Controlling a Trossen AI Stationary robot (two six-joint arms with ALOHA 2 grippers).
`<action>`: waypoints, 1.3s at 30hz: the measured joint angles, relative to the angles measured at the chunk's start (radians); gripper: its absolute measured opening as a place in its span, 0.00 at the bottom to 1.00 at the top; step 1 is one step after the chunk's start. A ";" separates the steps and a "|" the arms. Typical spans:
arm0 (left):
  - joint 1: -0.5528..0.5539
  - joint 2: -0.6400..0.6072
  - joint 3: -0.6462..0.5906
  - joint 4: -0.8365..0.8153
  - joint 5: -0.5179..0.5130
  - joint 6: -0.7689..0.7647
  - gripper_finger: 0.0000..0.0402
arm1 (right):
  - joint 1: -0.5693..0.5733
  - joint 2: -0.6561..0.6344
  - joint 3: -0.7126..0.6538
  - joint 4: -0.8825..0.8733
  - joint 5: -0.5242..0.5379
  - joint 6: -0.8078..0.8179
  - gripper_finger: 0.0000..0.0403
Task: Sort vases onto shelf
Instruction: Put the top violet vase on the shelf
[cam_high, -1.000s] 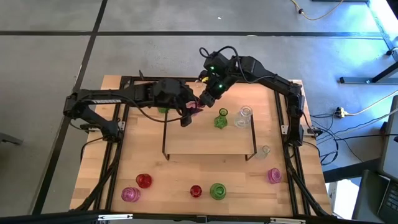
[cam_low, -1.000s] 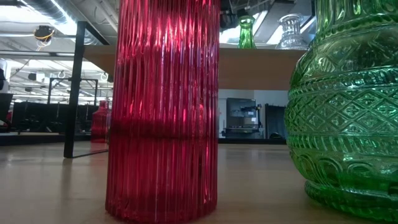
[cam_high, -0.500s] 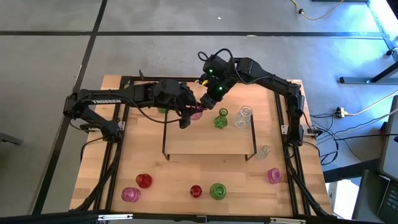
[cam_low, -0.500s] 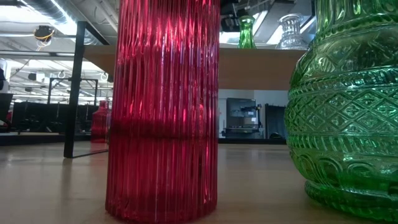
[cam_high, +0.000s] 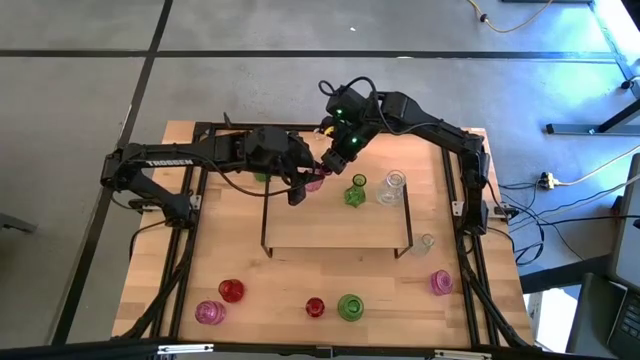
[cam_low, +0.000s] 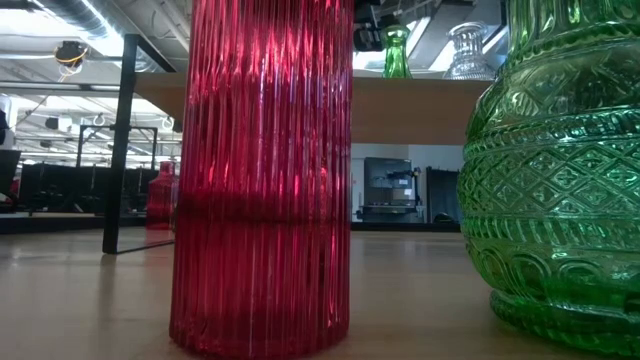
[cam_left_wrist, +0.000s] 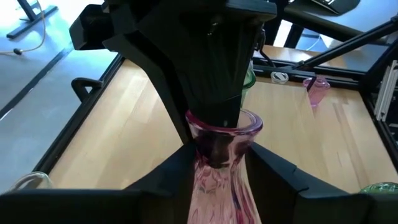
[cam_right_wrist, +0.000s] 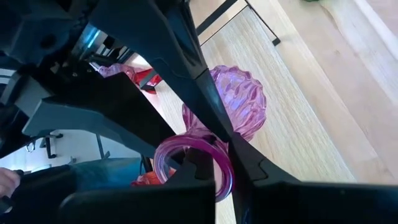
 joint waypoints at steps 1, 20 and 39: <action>0.000 0.000 0.000 0.000 0.000 0.000 0.34 | 0.000 0.000 0.000 0.000 -0.001 0.000 0.00; 0.022 0.007 0.001 0.003 0.031 -0.033 0.32 | -0.001 0.001 0.000 0.028 -0.060 -0.011 0.00; 0.051 0.014 0.001 -0.008 0.061 -0.068 0.44 | 0.001 0.005 0.002 0.116 -0.092 -0.013 0.00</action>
